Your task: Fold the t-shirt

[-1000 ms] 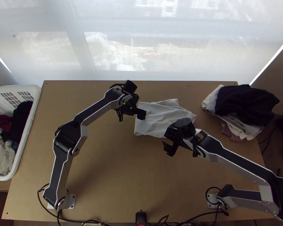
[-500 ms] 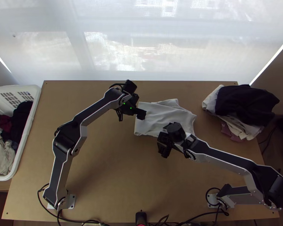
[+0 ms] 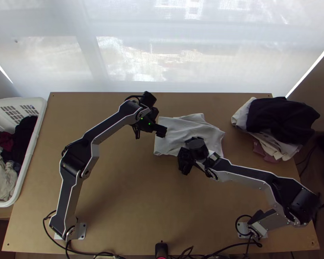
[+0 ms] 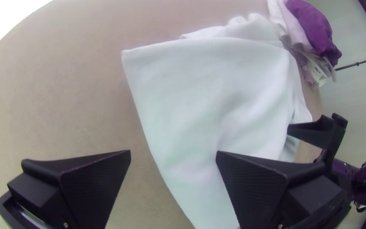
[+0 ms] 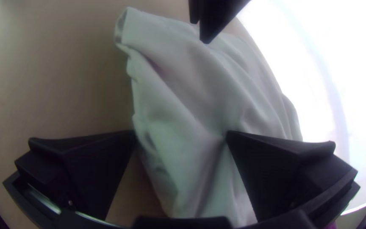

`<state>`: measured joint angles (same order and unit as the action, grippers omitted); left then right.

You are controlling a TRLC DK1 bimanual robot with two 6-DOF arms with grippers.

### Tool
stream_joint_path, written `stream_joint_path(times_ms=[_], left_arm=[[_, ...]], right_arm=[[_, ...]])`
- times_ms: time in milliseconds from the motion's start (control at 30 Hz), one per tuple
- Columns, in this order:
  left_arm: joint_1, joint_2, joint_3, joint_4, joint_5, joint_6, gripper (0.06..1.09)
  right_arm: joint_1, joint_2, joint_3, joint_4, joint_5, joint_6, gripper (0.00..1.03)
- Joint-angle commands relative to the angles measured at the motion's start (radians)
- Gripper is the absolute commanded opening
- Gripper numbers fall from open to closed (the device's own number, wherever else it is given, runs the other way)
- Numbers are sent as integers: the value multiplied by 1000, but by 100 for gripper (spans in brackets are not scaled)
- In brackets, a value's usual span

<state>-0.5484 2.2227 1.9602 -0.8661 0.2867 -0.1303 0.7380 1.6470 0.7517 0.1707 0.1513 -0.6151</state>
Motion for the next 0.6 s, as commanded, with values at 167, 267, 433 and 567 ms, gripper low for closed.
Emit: stream_joint_path(times_ms=[167, 267, 433, 567], left_arm=[[-2, -5, 0, -10, 0, 1, 104], [-1, -12, -4, -13, -3, 1, 104], [21, -46, -21, -17, -6, 3, 104], [56, -101, -52, -17, -6, 3, 104]], right_arm=[[-65, 145, 84, 70, 39, -2, 61], [-72, 148, 101, 70, 39, 0, 7], [-89, 71, 113, 50, 42, 40, 3], [-115, -32, 150, -14, 44, 78, 3]])
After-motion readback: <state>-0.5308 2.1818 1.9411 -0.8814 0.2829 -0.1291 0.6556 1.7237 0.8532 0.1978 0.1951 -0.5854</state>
